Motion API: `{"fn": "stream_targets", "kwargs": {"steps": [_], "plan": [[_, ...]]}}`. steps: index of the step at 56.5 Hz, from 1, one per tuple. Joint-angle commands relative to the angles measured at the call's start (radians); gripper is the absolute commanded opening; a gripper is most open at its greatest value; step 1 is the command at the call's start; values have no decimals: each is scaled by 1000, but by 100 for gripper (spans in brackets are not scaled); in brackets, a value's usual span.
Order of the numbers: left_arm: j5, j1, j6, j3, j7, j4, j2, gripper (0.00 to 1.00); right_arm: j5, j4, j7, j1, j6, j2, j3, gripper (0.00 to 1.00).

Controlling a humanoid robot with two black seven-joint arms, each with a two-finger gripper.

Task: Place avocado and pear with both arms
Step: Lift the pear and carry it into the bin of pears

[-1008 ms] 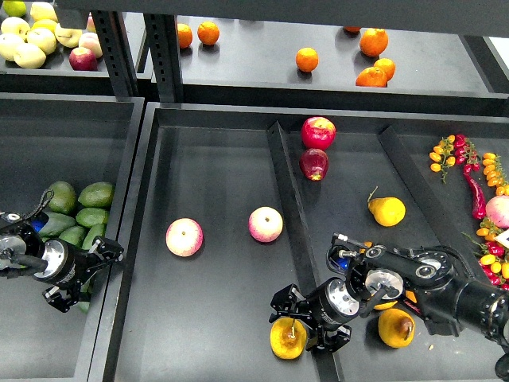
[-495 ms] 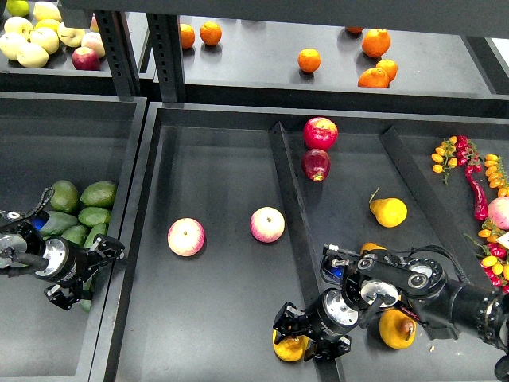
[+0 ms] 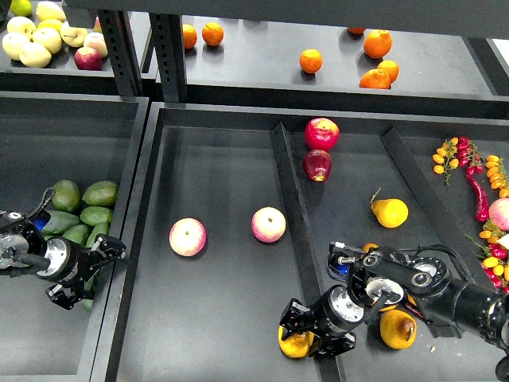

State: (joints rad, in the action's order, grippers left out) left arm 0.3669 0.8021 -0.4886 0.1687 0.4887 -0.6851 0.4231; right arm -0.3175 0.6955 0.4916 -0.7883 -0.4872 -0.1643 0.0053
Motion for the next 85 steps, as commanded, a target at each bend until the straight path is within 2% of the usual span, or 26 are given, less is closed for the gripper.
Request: {"fn": "stream_targets", "kwargs": {"steps": [1,33,43,60,85], "plan": [[0,0,0,2,0,-1,-3,100,29,-1,-3,-5,-2,2,7,2],[1,0,0,0,0,1,-3,100,158,-16,-3,-91,-2,11,33,1],[1,2,0,0,0,1,-1,100,227,18,-3,-157,-2,-31,15,1],[1,2,0,2,0,-1,-3,100,414,95,-3,-296,-2,-213,-185,1],[0,3,0,14,0,-4,-3,100,494,50,-3,-258,-2,-245,-323,2]]}}
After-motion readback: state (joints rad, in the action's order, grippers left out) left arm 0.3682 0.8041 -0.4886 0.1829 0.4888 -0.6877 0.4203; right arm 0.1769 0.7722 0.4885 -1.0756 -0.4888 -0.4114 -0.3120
